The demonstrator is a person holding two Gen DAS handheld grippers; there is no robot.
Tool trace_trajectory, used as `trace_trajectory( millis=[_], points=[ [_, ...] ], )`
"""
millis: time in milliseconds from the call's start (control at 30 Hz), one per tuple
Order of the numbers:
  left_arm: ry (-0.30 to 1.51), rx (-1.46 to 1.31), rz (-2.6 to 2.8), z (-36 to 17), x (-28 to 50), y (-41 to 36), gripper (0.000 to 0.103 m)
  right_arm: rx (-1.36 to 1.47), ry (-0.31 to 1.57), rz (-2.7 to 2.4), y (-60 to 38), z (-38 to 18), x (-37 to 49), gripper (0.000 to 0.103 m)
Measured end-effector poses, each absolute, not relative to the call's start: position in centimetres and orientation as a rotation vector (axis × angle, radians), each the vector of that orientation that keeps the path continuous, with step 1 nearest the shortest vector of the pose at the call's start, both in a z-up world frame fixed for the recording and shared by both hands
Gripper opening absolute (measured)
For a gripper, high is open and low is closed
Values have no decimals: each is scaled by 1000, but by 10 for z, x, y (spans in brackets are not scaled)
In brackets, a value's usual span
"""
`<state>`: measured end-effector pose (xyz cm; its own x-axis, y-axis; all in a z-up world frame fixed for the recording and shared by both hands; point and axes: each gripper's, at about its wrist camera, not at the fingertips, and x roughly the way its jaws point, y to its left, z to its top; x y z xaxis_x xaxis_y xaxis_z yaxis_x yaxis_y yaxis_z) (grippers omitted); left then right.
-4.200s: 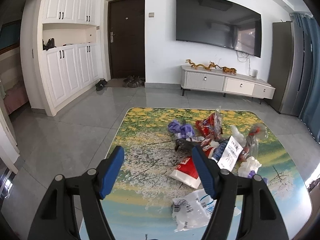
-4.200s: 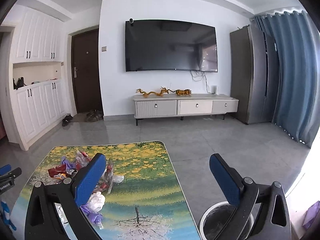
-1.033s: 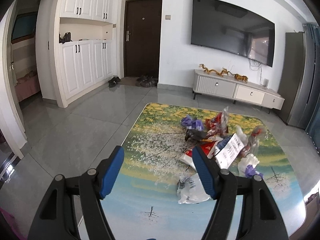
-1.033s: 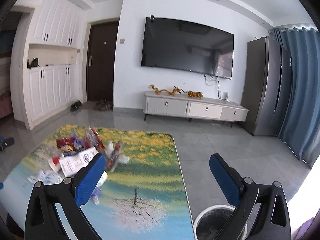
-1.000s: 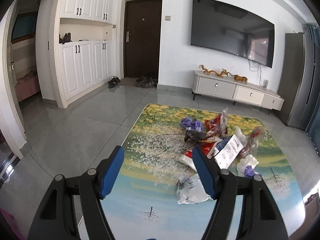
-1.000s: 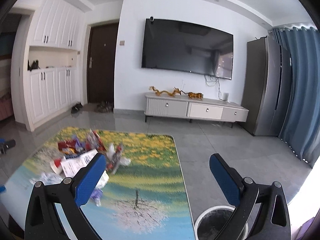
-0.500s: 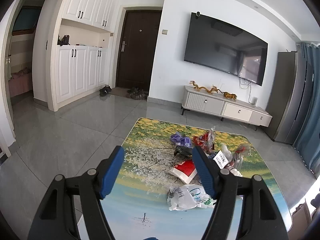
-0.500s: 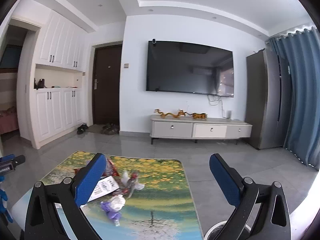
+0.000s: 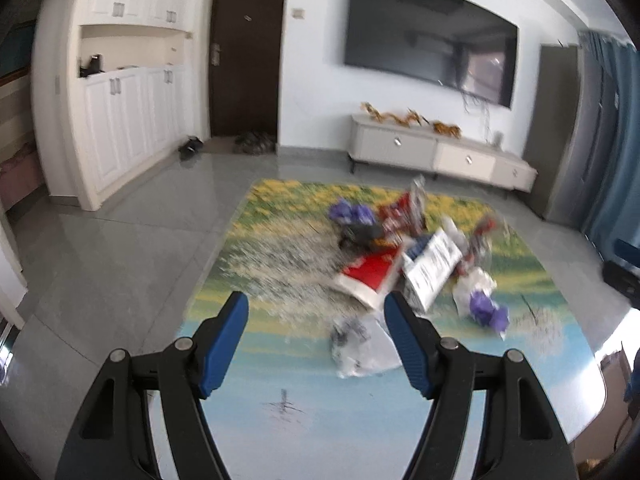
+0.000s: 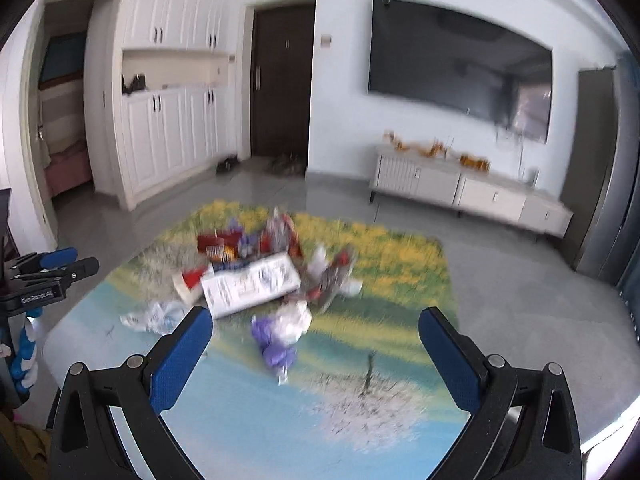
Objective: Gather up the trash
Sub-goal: 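Grasp the clear printed plastic bag with left tool while right tool grasps purple bag, then carry both bags to the trash bin and open both tools over it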
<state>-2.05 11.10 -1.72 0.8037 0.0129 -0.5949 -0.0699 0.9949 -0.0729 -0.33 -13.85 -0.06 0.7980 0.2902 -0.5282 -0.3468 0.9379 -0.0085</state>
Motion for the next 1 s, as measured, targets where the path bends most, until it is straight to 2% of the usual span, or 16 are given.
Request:
trace_trajectory(
  millis=[100, 167, 233, 567, 633, 700, 800, 967, 1000],
  points=[
    [698, -108, -46, -31, -12, 105, 69, -87, 655, 387, -138, -26, 17, 103],
    [727, -112, -85, -38, -6, 101, 69, -87, 702, 404, -137, -37, 28, 97],
    [753, -111, -127, -43, 2, 95, 69, -83, 747, 434, -133, -50, 39, 88],
    [865, -99, -171, -77, 44, 81, 68, -99, 877, 536, -108, -95, 80, 63],
    [887, -107, -173, -84, 47, 82, 68, -106, 895, 552, -104, -102, 84, 52],
    [899, -105, -173, -88, 48, 80, 68, -101, 906, 564, -102, -108, 88, 45],
    [917, -114, -178, -92, 49, 79, 49, -88, 915, 572, -105, -114, 89, 35],
    [914, -126, -173, -89, 46, 78, 31, -65, 914, 578, -113, -114, 81, 35],
    [912, -131, -177, -88, 44, 78, 19, -62, 912, 580, -115, -113, 78, 35]
  ],
)
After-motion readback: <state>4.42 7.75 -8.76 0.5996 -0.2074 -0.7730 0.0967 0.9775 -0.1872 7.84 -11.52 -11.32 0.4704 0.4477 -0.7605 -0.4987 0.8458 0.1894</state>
